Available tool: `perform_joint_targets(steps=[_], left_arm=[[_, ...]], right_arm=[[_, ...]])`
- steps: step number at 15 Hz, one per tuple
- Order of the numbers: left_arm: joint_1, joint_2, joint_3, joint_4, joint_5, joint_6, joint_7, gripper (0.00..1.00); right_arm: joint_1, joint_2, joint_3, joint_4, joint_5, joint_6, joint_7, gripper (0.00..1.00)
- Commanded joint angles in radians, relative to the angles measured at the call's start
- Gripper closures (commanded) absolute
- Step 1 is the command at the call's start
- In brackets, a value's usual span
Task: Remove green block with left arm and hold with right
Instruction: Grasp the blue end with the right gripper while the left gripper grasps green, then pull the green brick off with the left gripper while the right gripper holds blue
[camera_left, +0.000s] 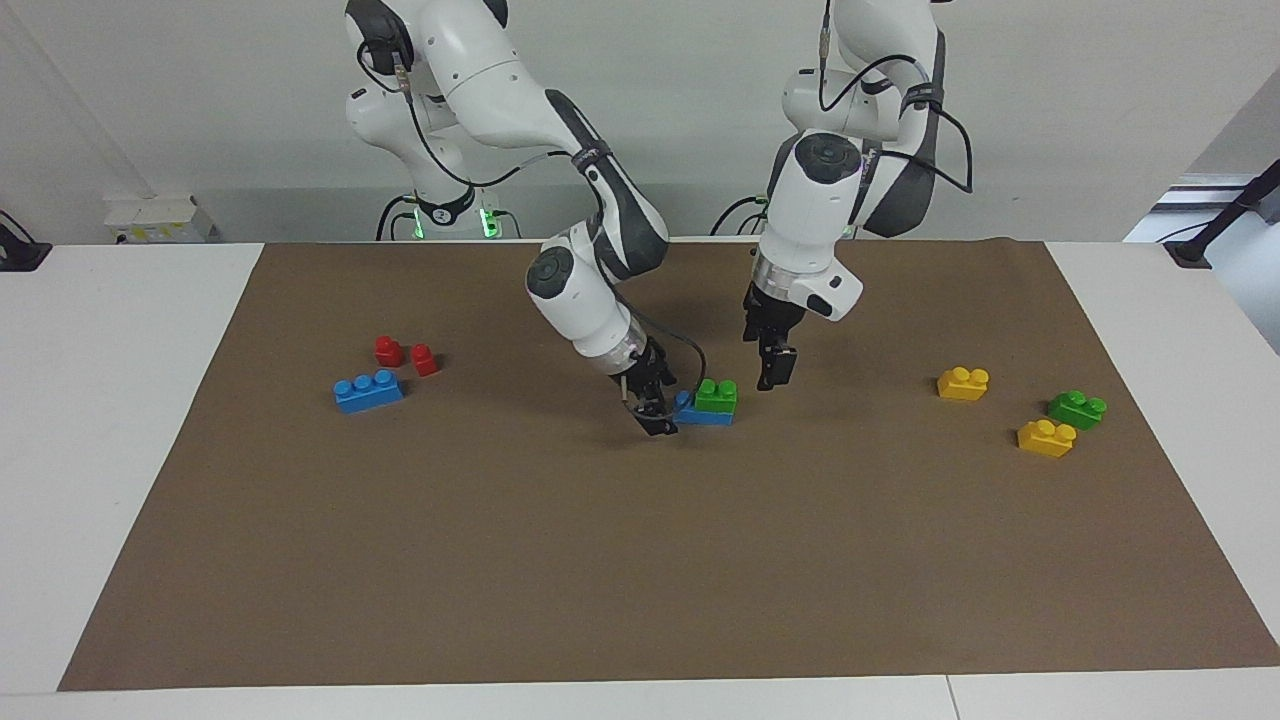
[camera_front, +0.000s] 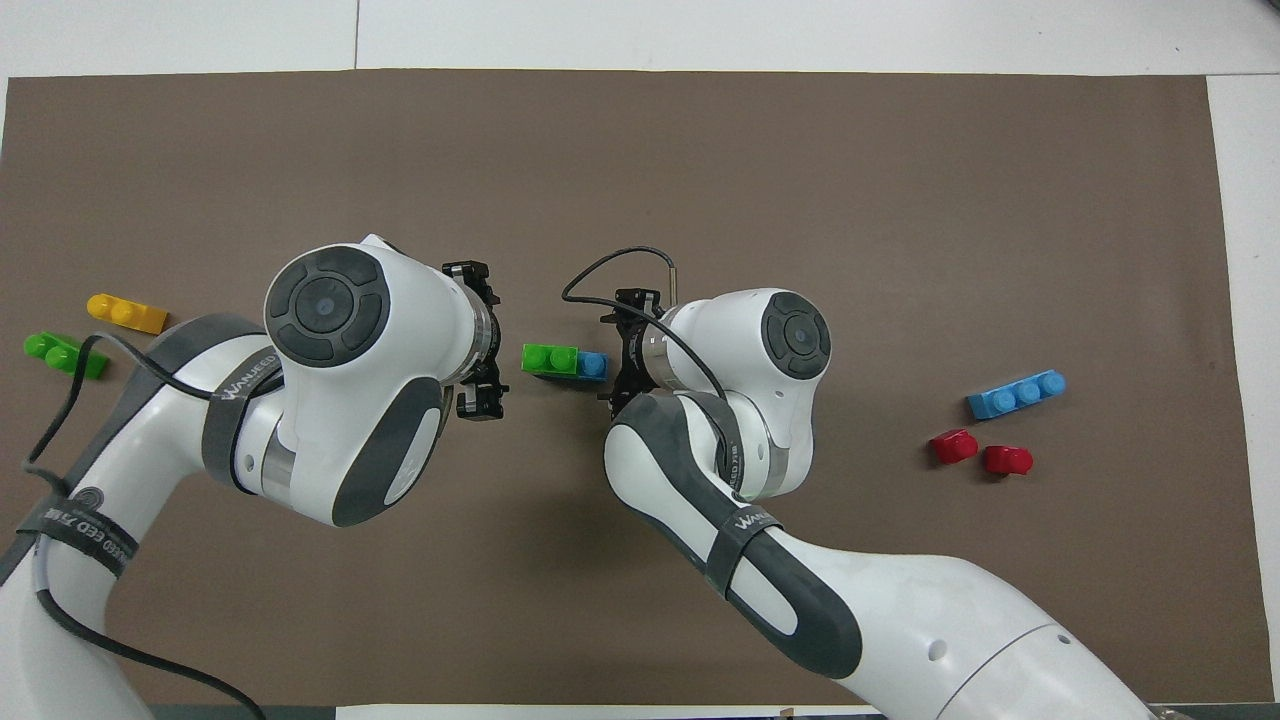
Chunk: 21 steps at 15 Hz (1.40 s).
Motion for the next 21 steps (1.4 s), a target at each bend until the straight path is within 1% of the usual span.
perform_joint_targets(steps=[1, 3, 4, 7, 9, 10, 11, 13, 14, 15, 19, 20, 21], left_arm=[[-0.024, 0.024, 0.017, 0.021, 0.023, 0.019, -0.065, 0.00], [-0.026, 0.036, 0.017, 0.016, 0.025, 0.026, -0.070, 0.00], [-0.026, 0.040, 0.017, 0.011, 0.025, 0.034, -0.072, 0.00], [-0.028, 0.053, 0.017, -0.007, 0.030, 0.078, -0.085, 0.00], [-0.052, 0.064, 0.019, -0.022, 0.034, 0.086, -0.089, 0.00], [-0.057, 0.075, 0.019, -0.022, 0.040, 0.089, -0.098, 0.00], [-0.057, 0.090, 0.018, -0.021, 0.056, 0.100, -0.122, 0.00], [-0.072, 0.119, 0.017, -0.019, 0.099, 0.135, -0.165, 0.00], [-0.072, 0.122, 0.017, -0.019, 0.100, 0.134, -0.164, 0.00], [-0.072, 0.122, 0.017, -0.018, 0.102, 0.126, -0.164, 0.00], [-0.072, 0.122, 0.017, -0.022, 0.106, 0.126, -0.158, 0.00], [-0.072, 0.122, 0.017, -0.022, 0.106, 0.123, -0.156, 0.02], [-0.072, 0.122, 0.017, -0.022, 0.108, 0.122, -0.155, 0.11]], right_arm=[[0.007, -0.003, -0.002, -0.018, 0.025, 0.031, 0.004, 0.04], [0.010, -0.004, -0.002, -0.023, 0.025, 0.034, 0.003, 0.06], [0.010, -0.004, -0.002, -0.026, 0.025, 0.043, 0.003, 0.09], [0.010, -0.004, -0.002, -0.033, 0.025, 0.052, 0.001, 0.20], [0.022, -0.004, -0.004, -0.033, 0.025, 0.054, 0.003, 0.31], [0.023, -0.004, -0.002, -0.033, 0.025, 0.055, 0.003, 0.41], [0.023, -0.004, -0.004, -0.033, 0.025, 0.060, 0.003, 0.46], [0.025, -0.004, -0.002, -0.033, 0.025, 0.069, 0.003, 0.70], [0.026, -0.004, -0.002, -0.032, 0.025, 0.068, 0.001, 0.88], [0.030, -0.004, -0.002, -0.032, 0.025, 0.069, 0.003, 1.00], [0.030, -0.004, -0.002, -0.032, 0.025, 0.071, 0.000, 1.00], [0.030, -0.003, -0.004, -0.032, 0.025, 0.074, 0.000, 1.00], [0.030, -0.004, -0.004, -0.032, 0.025, 0.074, 0.000, 1.00]])
